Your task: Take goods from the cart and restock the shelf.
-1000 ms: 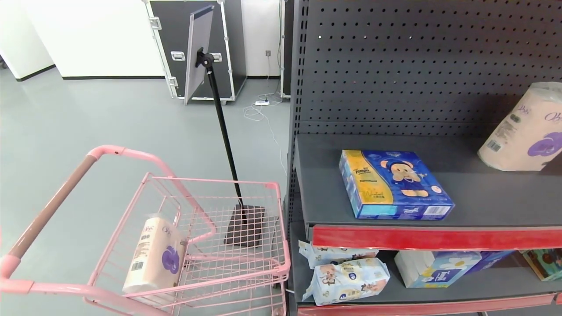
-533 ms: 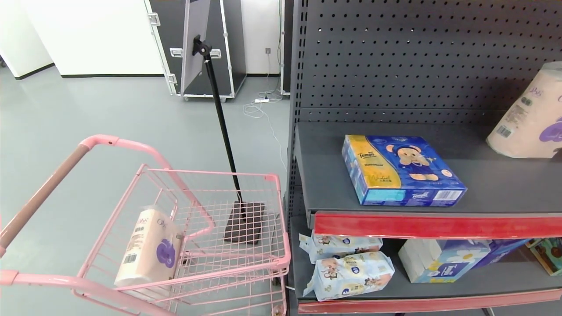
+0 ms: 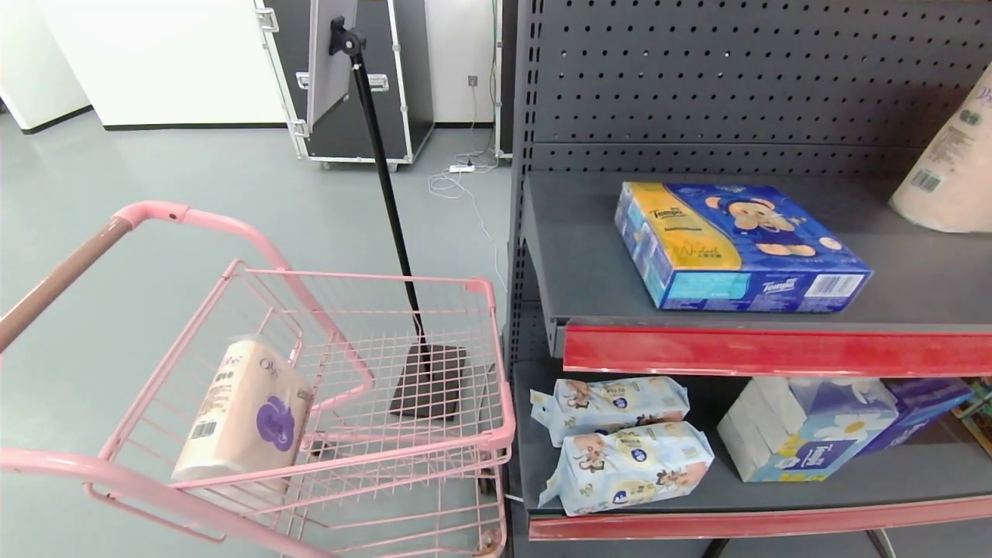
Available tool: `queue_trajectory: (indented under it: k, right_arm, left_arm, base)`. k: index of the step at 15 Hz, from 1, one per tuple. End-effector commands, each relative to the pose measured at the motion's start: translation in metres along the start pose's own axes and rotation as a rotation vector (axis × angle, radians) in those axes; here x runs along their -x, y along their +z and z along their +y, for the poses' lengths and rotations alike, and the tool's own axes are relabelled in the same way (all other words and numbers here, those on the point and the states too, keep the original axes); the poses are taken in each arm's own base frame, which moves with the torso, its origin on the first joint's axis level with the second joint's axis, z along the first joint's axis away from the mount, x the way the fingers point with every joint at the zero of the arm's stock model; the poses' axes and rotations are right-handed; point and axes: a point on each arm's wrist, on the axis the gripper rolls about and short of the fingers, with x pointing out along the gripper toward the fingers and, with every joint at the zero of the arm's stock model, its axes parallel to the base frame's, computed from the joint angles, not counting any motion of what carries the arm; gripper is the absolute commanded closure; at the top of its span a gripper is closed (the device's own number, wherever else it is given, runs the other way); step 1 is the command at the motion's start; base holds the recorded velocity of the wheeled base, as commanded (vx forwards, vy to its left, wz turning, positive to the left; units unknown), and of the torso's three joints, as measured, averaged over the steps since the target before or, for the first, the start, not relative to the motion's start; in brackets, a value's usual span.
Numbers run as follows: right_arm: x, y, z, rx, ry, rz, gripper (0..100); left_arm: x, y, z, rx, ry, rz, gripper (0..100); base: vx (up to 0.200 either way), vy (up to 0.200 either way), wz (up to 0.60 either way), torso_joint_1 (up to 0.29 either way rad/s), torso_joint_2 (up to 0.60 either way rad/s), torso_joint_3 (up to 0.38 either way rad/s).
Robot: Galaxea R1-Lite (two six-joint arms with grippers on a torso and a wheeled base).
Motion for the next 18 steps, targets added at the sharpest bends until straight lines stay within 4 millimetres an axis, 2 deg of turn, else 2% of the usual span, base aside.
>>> queue_trajectory:
  k: [1,6,15,16,17,18]
  right_arm:
    - [0.000,0.000,0.000,0.000,-0.002,0.001,0]
    - [0.000,0.000,0.000,0.002,-0.002,0.001,0]
    - [0.000,0.000,0.000,0.000,-0.002,0.001,0]
    - [0.000,0.000,0.000,0.002,-0.002,0.001,0]
    - [0.000,0.000,0.000,0.002,-0.002,0.001,0]
    - [0.000,0.000,0.000,0.003,-0.002,0.001,0]
  left_arm:
    - [0.000,0.000,0.000,0.000,0.001,0.002,0]
    - [0.000,0.000,0.000,-0.001,-0.004,0.002,0]
    - [0.000,0.001,0.000,-0.076,-0.008,-0.011,0]
    - [0.008,0.028,0.000,-0.065,-0.008,-0.120,0]
    - [0.003,0.103,0.000,0.042,-0.023,-0.148,0]
    - [-0.017,0.159,-0.002,0.214,-0.052,-0.138,0]
  base:
    - [0.000,0.000,0.00,-0.159,0.52,0.378]
    - [0.000,0.000,0.00,-0.102,0.41,0.304]
    - [0.000,0.000,0.00,-0.005,0.02,0.014]
    - [0.000,0.000,0.00,0.000,0.00,0.000]
    - [0.000,0.000,0.00,0.000,0.00,0.000]
    - [0.000,0.000,0.00,0.000,0.00,0.000]
